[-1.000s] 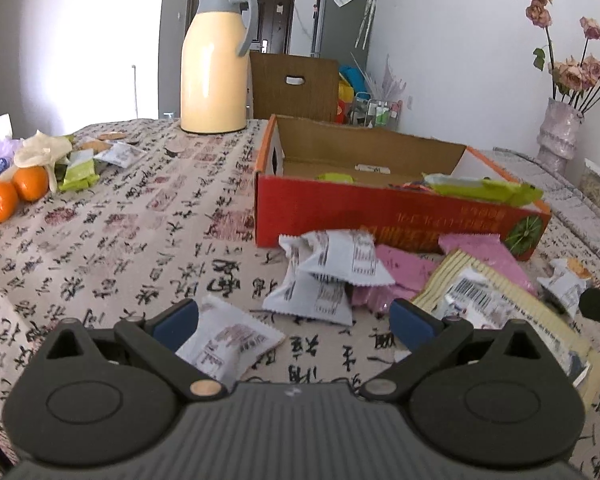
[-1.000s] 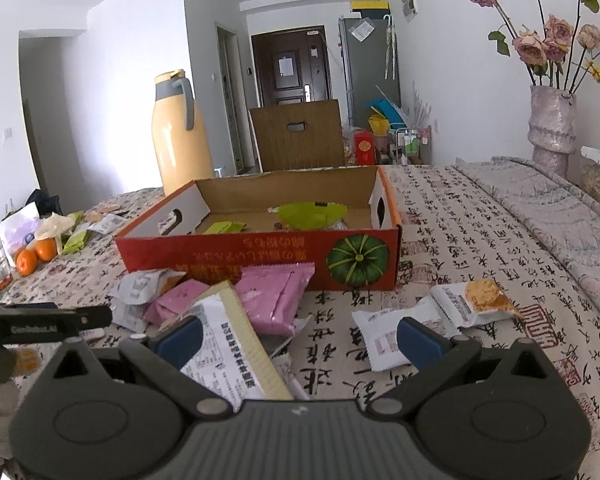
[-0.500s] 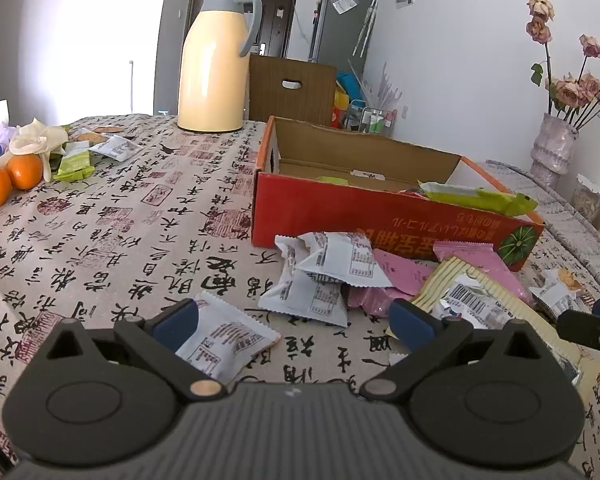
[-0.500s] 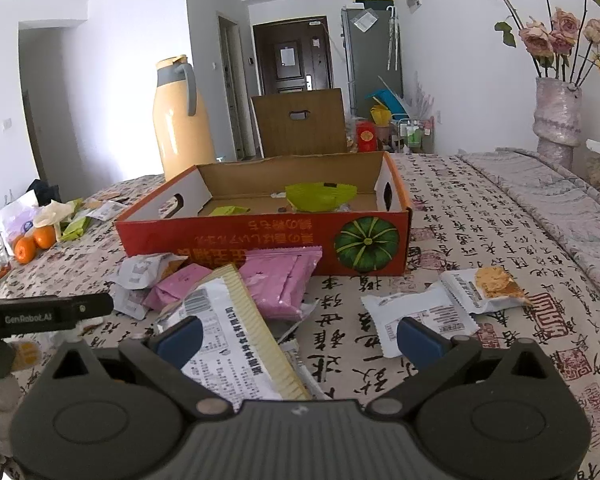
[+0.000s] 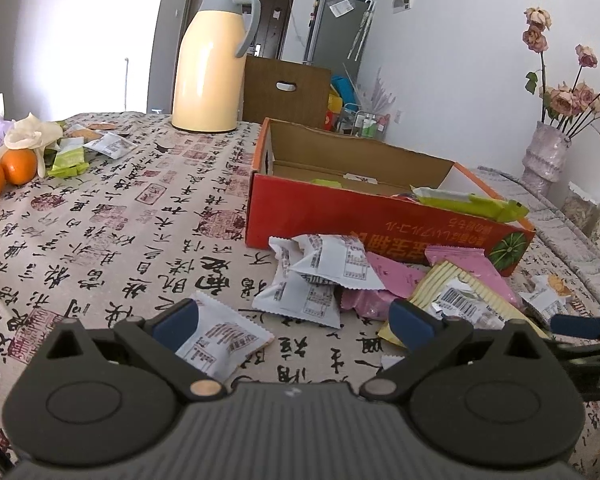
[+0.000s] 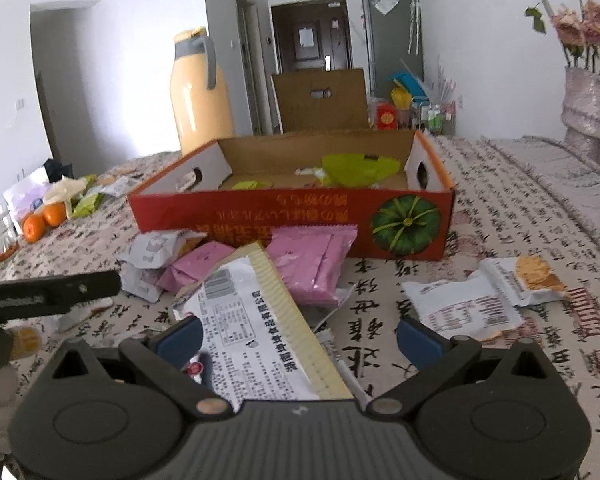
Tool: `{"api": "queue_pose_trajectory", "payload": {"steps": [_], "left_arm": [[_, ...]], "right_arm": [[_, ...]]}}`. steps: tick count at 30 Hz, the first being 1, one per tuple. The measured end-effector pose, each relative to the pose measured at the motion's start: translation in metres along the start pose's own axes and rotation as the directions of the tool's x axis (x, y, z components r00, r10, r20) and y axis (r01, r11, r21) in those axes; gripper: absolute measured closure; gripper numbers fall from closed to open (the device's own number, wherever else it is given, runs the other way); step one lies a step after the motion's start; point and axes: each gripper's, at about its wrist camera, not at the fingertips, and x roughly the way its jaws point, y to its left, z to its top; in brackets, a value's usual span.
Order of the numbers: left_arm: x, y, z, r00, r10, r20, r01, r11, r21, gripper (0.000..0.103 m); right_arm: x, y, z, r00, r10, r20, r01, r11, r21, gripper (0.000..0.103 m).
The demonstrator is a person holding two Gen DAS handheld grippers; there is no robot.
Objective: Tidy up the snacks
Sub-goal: 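Move both tools back toward the snack pile in front of the box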
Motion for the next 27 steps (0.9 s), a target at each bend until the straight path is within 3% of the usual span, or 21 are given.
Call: {"api": "queue_pose_trajectory", "payload": {"steps": [6,10,16,27], "left_arm": [[0.001,0.002,0.000,1.000,-0.011,-0.006,0.011,1.000,-0.010,0.000],[0.001,0.003,0.000,1.000,-0.014,-0.009,0.014,1.000,-0.017,0.000],[0.001,0.004,0.000,1.000,-0.017,-0.008,0.017,1.000,-0.022,0.000],[0.000,0.005,0.001,1.000,-0.029,-0.009,0.029,0.999,-0.036,0.000]], "right_arm": [[0.016,0.002,0.005,0.999,0.027,-0.026,-0.027,1.000,-0.006,0.003],[0.017,0.006,0.007,0.997,0.074,-0.033,-0.075,0.997,-0.014,0.020],[0.013,0.006,0.008,0.996,0.082,-0.029,-0.082,0.996,-0.017,0.032],[0.001,0.004,0.011,0.997,0.082,-0.012,-0.083,0.997,-0.003,0.025]]}}
